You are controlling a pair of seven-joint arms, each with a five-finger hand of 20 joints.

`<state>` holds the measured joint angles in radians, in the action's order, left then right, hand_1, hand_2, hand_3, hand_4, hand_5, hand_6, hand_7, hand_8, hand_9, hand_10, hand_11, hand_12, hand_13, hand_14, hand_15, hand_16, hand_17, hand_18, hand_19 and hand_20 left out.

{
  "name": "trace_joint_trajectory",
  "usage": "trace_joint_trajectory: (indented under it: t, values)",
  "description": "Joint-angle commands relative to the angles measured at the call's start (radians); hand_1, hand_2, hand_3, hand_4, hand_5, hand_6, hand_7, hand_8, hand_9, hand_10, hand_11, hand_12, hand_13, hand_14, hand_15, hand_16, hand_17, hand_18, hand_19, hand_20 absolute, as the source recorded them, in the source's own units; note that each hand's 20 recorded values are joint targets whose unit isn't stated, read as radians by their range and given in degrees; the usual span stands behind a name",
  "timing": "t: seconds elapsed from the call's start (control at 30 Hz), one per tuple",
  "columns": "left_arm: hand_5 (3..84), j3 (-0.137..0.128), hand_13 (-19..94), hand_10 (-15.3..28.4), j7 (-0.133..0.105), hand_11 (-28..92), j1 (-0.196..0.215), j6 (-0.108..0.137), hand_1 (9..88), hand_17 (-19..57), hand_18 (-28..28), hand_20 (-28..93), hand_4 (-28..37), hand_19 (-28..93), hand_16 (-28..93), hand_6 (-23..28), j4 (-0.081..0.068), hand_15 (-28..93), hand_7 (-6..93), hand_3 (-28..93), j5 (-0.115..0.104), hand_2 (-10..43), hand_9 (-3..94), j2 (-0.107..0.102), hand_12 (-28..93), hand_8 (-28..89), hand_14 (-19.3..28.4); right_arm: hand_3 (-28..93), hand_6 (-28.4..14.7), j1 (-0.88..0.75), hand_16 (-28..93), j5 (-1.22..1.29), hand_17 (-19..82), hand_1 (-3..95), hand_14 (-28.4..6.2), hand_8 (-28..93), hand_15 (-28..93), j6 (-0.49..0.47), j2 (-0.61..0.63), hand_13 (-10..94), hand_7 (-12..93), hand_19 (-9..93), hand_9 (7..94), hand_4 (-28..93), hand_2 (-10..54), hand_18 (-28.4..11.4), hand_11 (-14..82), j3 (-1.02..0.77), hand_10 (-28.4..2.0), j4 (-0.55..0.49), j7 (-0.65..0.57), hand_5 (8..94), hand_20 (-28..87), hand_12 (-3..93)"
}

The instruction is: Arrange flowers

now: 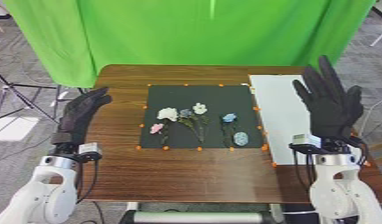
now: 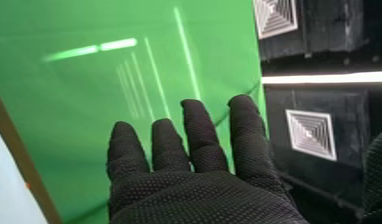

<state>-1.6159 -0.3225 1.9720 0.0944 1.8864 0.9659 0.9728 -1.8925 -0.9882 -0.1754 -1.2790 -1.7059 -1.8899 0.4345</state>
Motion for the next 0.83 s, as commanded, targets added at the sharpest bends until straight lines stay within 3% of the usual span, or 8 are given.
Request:
trace_joint_trajectory:
  t: [0.03,0.3,0.43,0.57,0.6,0.63,0.67,0.83]
  values:
    - [34.4,-0.005,23,11.7,-0.06,10,0.024,0.109,20.0,3.9,4.4,11,-24.7,1,-6,2.6,0.021,4,10.5,67,-0.053,-3.1,38.9,-0.024,7,-10,8.0,67,0.4,-0.027,9,0.016,7,-1.8,-9.5,-6,-2,0.042,-0.01,16,3,0,30.0,-19,6.7,-11.8,1.1,-0.012,-12.3,-0.021,0.04,32.2,20,8.9]
    - [25.5,-0.02,44,16.8,-0.057,41,0.029,0.039,15.8,4.9,9.8,12,-28.2,3,-3,0.5,0.01,12,12.7,67,-0.014,-1.6,70.8,-0.022,18,-11,18.9,62,0.3,-0.029,3,0.064,19,-2.6,-12.3,-8,10,0.117,0.0,29,6,2,47.5,-21,9.7,-16.8,5.5,-0.014,-11.2,-0.025,0.041,53.9,27,9.3]
    - [44.6,-0.007,32,10.5,-0.083,10,0.028,0.088,18.5,16.7,17.0,26,-26.9,24,-1,-0.3,0.013,9,12.0,67,-0.036,-3.7,33.8,-0.038,7,-9,15.3,54,0.8,-0.034,4,0.073,30,-2.6,-14.2,-8,15,0.164,0.011,46,8,3,62.0,-25,11.6,-14.3,7.6,-0.005,-15.0,-0.033,0.042,62.4,40,9.6]
    - [46.7,-0.077,30,8.6,-0.015,3,0.013,-0.111,22.7,14.5,12.5,24,-20.5,11,0,10.0,-0.01,8,5.4,67,-0.022,-8.6,25.6,-0.015,5,-6,14.2,63,-0.2,-0.026,3,0.103,28,2.2,-14.0,-7,12,0.266,0.029,37,6,1,42.5,-21,2.4,-14.1,4.4,0.023,-13.6,-0.031,0.093,49.1,36,6.0]
    - [43.1,-0.035,51,13.5,-0.064,15,0.032,0.005,23.6,19.2,14.5,30,-19.4,13,1,11.1,0.014,21,3.9,65,-0.056,-7.9,46.2,-0.045,8,-6,18.0,66,-0.6,-0.009,3,0.224,30,5.6,-14.2,-7,13,0.375,0.061,43,6,2,50.5,-19,1.6,-14.1,5.9,0.087,-14.4,-0.041,0.175,45.4,35,6.9]
    - [40.8,-0.019,63,14.6,-0.064,21,0.018,0.093,24.4,23.6,17.0,35,-18.8,20,1,11.2,0.007,31,3.6,63,0.04,-7.1,58.5,-0.035,11,-5,18.8,69,-0.9,-0.013,3,0.107,33,12.0,-13.7,-7,15,0.372,0.04,50,7,3,63.7,-16,1.2,-13.6,8.3,0.058,-14.8,-0.039,0.143,46.9,36,9.5]
    - [41.9,-0.039,72,14.3,-0.047,38,0.018,0.079,25.0,30.0,20.0,38,-18.0,38,3,9.6,0.001,51,5.6,63,0.113,-6.9,67.1,-0.017,18,-6,17.4,73,-0.4,-0.015,5,0.044,34,21.2,-12.8,-8,17,0.552,0.051,55,10,3,72.8,-14,0.5,-12.8,9.8,0.079,-14.8,-0.069,0.09,54.3,39,11.9]
    - [67.1,-0.025,80,11.7,-0.065,74,0.015,0.138,27.1,48.3,25.8,70,-14.7,91,38,1.1,0.012,92,36.9,63,0.053,-9.2,73.5,-0.028,44,-5,14.1,69,3.7,-0.019,39,-0.092,55,36.9,-10.3,30,73,0.513,0.047,70,54,84,76.8,-17,-4.2,-14.5,66.2,0.057,-8.1,-0.042,0.068,65.0,68,54.7]
